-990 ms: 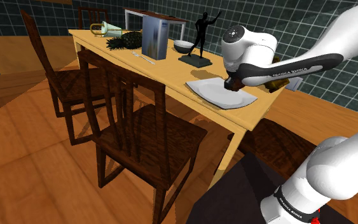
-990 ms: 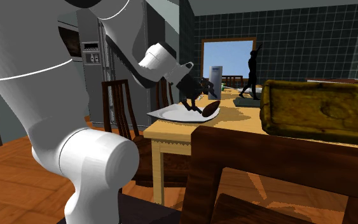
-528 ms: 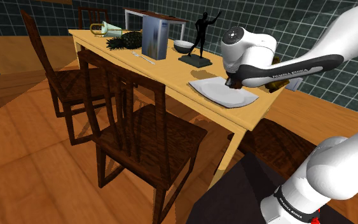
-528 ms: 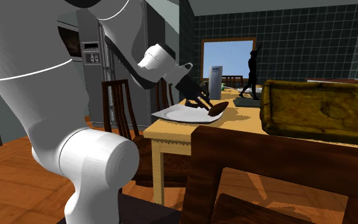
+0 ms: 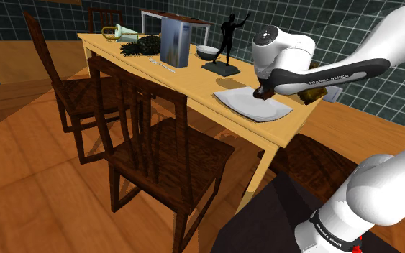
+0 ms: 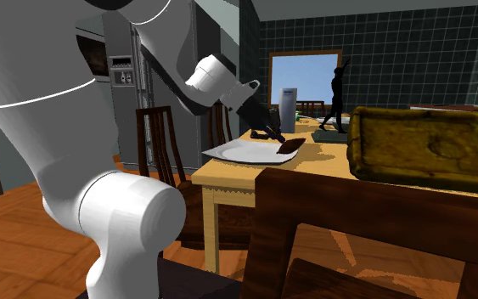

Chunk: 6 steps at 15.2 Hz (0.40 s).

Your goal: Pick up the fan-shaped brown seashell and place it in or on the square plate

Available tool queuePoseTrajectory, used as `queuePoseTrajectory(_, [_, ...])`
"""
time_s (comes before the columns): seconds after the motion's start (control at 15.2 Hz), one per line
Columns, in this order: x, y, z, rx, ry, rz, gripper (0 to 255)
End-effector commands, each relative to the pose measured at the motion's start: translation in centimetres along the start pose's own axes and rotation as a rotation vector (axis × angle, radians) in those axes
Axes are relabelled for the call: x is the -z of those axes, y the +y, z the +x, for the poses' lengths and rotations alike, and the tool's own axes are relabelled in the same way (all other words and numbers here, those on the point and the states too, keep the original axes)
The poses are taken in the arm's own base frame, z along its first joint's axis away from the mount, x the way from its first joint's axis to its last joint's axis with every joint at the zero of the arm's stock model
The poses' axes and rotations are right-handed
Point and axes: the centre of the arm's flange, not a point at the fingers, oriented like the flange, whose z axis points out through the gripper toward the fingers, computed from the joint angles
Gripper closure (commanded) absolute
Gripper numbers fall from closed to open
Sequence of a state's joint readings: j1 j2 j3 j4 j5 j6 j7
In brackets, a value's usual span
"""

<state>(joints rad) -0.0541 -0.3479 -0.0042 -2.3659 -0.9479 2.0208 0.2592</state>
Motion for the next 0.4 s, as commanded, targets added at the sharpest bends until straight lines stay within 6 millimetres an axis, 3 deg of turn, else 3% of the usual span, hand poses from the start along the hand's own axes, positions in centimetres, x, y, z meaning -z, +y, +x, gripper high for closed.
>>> queuePoseTrajectory(0.0, [0.0,0.0,0.0,0.000,0.000,0.000,0])
queuePoseTrajectory(0.07, [-0.4,5.0,0.1,-0.097,-0.009,0.243,0])
queuePoseTrajectory(0.13, [-2.0,9.8,-0.4,-0.195,-0.019,0.486,0])
queuePoseTrajectory(0.2, [-1.2,6.3,0.2,-0.084,-0.023,0.183,0])
queuePoseTrajectory(0.26, [-1.2,6.3,0.2,-0.084,-0.023,0.183,0])
queuePoseTrajectory(0.33, [-4.5,13.8,-1.1,-0.264,-0.029,0.639,0])
